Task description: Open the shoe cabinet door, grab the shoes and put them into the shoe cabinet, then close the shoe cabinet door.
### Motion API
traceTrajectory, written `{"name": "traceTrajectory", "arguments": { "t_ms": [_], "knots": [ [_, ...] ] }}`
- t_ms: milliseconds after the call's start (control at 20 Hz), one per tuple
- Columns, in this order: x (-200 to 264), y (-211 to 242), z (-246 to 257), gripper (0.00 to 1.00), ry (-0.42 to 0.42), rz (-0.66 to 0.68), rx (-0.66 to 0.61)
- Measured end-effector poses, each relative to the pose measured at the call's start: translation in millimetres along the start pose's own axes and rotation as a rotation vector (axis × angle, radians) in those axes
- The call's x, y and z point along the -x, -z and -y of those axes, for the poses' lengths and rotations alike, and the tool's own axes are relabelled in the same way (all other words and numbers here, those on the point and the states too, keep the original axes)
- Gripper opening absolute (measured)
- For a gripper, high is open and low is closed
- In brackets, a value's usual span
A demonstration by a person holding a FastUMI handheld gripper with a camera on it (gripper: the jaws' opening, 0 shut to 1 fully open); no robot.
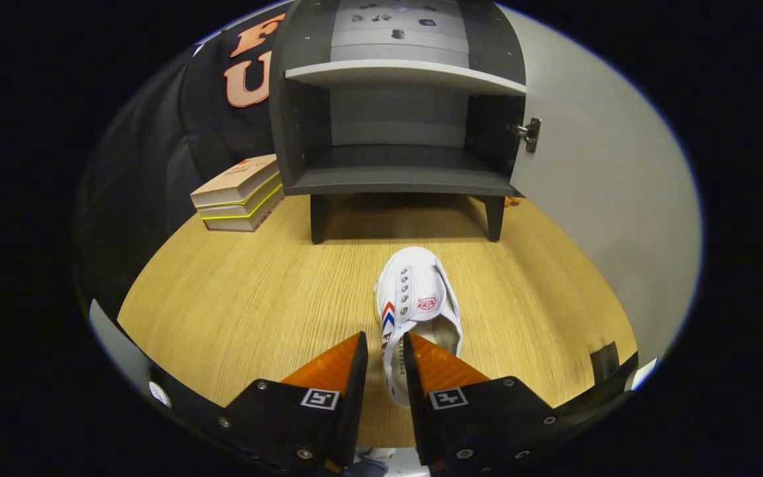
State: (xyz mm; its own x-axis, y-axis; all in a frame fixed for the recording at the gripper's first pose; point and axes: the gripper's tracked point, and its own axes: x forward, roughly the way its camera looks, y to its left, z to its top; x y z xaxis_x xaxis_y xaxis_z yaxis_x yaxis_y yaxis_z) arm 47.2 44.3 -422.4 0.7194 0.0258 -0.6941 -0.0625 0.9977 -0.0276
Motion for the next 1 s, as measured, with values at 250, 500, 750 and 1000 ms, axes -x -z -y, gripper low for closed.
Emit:
{"name": "traceTrajectory", "arguments": {
  "t_ms": [250, 500, 750, 1000],
  "knots": [
    [-33, 17, 4, 0.35, -0.008, -0.063, -0.042],
    [-55, 12, 0, 0.31, -0.023, -0.069, -0.087],
    [-54, 4, -4, 0.0, -0.053, -0.051, -0.101],
    [-19, -39, -4, 0.0, -0.072, 0.038, -0.079]
  ]
}}
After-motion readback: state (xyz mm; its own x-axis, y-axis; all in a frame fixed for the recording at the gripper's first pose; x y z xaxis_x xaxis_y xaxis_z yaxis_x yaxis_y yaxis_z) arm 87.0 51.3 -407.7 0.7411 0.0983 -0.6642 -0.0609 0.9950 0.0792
